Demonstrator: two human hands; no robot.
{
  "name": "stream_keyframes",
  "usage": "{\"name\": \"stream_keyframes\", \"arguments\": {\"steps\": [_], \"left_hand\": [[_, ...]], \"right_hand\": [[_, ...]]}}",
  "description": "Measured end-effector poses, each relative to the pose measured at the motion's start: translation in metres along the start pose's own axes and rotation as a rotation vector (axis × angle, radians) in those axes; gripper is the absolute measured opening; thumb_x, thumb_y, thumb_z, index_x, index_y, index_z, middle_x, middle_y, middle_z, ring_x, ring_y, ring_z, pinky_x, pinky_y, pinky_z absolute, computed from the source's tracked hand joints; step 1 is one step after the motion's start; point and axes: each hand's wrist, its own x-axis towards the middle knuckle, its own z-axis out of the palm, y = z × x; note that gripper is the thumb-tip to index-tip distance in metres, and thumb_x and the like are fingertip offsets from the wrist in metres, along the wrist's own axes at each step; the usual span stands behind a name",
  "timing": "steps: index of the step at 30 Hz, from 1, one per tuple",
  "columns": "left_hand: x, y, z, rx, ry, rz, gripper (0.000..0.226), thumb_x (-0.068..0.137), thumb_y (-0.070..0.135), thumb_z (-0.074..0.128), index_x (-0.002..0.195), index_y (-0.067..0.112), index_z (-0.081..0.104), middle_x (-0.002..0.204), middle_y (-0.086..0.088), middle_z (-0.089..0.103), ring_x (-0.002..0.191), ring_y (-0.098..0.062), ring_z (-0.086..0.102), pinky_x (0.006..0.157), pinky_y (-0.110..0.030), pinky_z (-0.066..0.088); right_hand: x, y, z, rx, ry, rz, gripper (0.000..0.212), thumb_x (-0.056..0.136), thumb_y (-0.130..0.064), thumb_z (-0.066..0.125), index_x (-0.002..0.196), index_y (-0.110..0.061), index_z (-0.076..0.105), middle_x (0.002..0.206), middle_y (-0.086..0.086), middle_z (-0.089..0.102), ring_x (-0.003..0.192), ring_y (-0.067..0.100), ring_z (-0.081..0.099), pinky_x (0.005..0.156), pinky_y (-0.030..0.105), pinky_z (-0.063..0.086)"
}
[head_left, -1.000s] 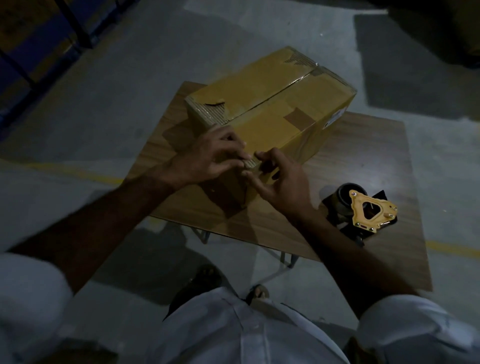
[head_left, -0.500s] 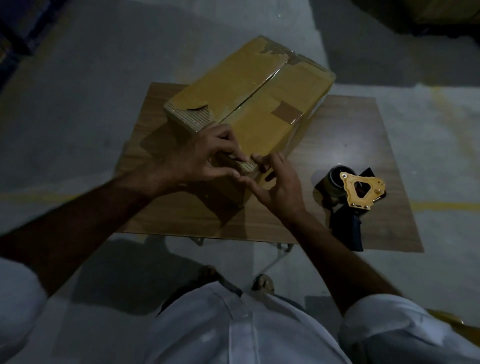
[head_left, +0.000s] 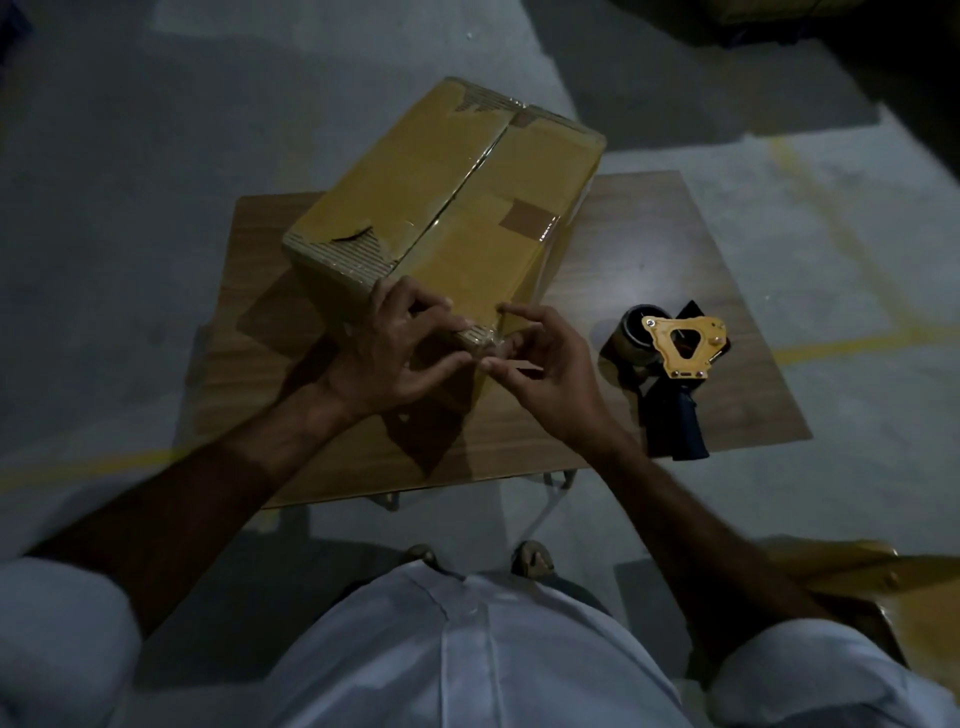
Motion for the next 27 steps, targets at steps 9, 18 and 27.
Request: {"name": "stream_keyframes", "arguments": {"steps": [9,18,27], "left_hand": [[-0.002,0.003,-0.001,0.06,-0.049,0.019,0.056,0.081,0.05,0.083,0.13,0.024,0.07,0.122,-0.015,0.051,0.113,-0.03,0.042,0.09,-0.047,0.049],[-0.001,0.002,0.014,0.126,-0.003,0.011,0.055,0.078,0.052,0.084,0.125,0.026,0.074,0.117,-0.02,0.059,0.105,-0.034,0.048,0.083,-0.044,0.047],[0.004,0.0,0.008,0.036,0.008,-0.036,0.043,0.084,0.045,0.081,0.12,0.023,0.077,0.112,-0.017,0.058,0.104,-0.029,0.045,0.086,-0.047,0.047]], "right_hand": [[-0.004,-0.004,0.001,0.294,0.009,0.291,0.026,0.095,0.0,0.067,0.119,0.012,0.065,0.11,0.02,0.071,0.088,0.01,0.069,0.08,0.025,0.057],[-0.004,0.021,0.011,0.382,0.07,0.273,0.013,0.095,0.004,0.066,0.109,0.005,0.068,0.095,0.012,0.072,0.085,0.014,0.069,0.082,0.029,0.058],[-0.002,0.023,0.026,0.069,0.288,0.046,0.018,0.087,-0.002,0.08,0.092,-0.002,0.063,0.085,0.017,0.071,0.082,0.034,0.072,0.076,0.048,0.062]]}}
